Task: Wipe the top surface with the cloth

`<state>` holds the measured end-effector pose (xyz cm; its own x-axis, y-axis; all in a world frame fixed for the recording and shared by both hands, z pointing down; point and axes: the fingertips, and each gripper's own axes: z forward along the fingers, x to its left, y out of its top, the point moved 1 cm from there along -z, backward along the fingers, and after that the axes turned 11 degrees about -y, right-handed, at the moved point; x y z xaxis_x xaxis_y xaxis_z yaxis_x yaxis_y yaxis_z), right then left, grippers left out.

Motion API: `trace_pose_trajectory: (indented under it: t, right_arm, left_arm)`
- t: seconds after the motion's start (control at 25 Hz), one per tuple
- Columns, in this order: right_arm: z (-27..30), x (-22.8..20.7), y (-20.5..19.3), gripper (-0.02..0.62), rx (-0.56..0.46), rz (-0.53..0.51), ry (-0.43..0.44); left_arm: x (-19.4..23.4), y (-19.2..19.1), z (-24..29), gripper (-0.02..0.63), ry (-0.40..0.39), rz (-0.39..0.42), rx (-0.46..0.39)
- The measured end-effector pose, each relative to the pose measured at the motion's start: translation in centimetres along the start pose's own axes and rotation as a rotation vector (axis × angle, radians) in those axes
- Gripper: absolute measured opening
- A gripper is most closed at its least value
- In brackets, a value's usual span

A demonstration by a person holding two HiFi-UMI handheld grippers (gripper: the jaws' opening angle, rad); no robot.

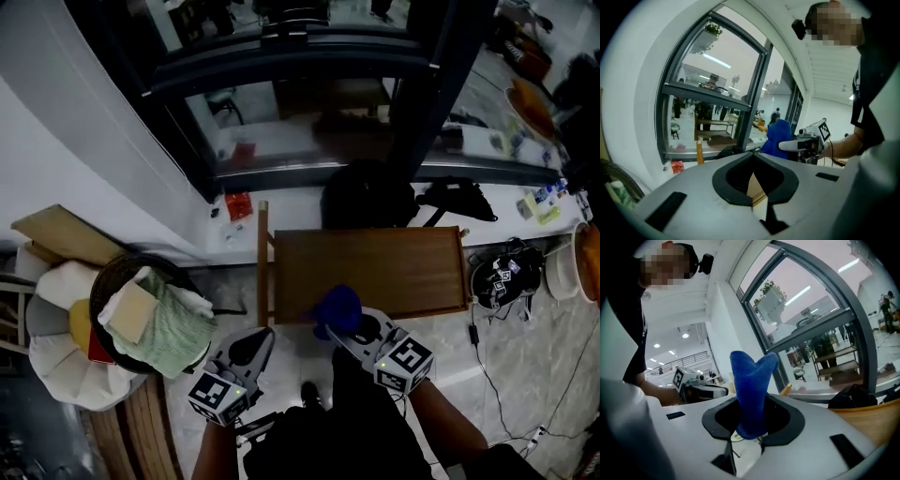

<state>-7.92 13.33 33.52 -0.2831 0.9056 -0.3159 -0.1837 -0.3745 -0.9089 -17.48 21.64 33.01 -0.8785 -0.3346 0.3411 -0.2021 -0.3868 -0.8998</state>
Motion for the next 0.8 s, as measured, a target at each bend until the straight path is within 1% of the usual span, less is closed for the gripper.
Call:
trace_pose_trajectory:
  t: [0.12,0.2,0.28,0.4,0.56,0.68,0.8]
  right_arm:
    - [4.9,-4.5,0.9,0.120,0.059,0.013,0.066]
    - [7.7,-7.1,1.0,0.120,0.100,0.031,0.103]
    - [10.6,-9.3,0.2,0.120,0.146,0.060,0.127]
    - [15.5,-11.6,-2.7,0.120,0.238,0.112,0.150]
    - [21.2,-13.2,-7.8,0.120,0.377,0.193,0.140]
    - [24.9,-14.2,-10.4,0.120,0.428,0.272,0.120]
    - [27.8,-14.7,-12.4,0.120,0.479,0.322,0.106]
  left_arm:
    - [4.0,1.7,3.6,0.011,0.077,-0.047,0.029]
    - [6.0,2.8,5.6,0.011,0.108,-0.071,0.063]
    - [8.2,3.4,7.4,0.011,0.137,-0.093,0.096]
    - [11.8,3.2,9.8,0.011,0.173,-0.136,0.129]
    - [15.8,2.2,12.1,0.011,0.209,-0.182,0.161]
    - [18.5,1.1,13.3,0.011,0.215,-0.204,0.190]
    - [20.5,0.4,14.3,0.011,0.204,-0.205,0.232]
